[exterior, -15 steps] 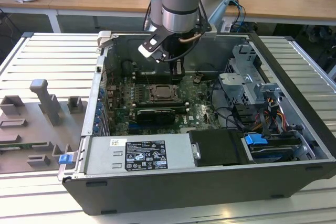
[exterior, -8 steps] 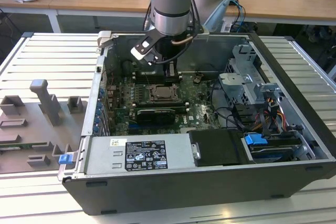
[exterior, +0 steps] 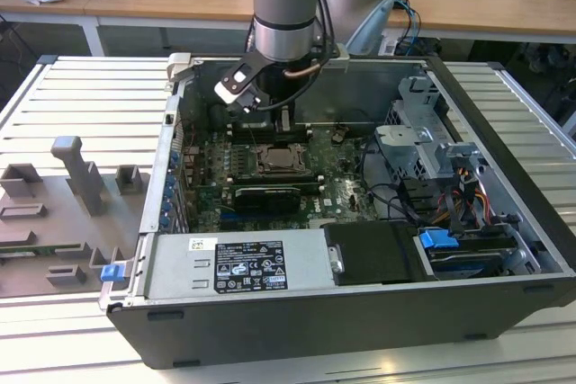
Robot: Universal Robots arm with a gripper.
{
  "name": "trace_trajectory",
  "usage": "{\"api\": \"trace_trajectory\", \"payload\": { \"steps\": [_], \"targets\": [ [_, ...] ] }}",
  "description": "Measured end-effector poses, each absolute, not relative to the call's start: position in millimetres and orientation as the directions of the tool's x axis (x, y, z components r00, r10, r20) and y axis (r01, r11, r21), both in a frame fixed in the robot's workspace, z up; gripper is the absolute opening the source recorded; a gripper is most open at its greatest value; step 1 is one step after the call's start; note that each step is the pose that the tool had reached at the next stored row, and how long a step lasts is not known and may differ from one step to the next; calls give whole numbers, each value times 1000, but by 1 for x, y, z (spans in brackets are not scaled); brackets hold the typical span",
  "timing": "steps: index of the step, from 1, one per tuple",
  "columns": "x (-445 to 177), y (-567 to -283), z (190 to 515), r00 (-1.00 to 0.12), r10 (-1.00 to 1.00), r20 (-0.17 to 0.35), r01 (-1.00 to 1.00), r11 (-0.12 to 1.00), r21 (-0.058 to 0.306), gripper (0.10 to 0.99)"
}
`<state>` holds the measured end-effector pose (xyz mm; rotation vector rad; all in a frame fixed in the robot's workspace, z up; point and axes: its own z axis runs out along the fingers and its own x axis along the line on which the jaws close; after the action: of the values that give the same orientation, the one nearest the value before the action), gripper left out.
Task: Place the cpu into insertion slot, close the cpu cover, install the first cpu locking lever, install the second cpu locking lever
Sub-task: 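Close the cpu cover, then install the first cpu locking lever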
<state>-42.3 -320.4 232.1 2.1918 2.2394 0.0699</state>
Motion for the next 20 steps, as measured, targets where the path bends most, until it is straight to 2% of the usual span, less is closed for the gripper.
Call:
{"api": "trace_trajectory", "payload": {
  "steps": [20],
  "targets": [
    [-45, -320, 244, -22, 999, 26, 999, 21, 37, 106]
  ]
}}
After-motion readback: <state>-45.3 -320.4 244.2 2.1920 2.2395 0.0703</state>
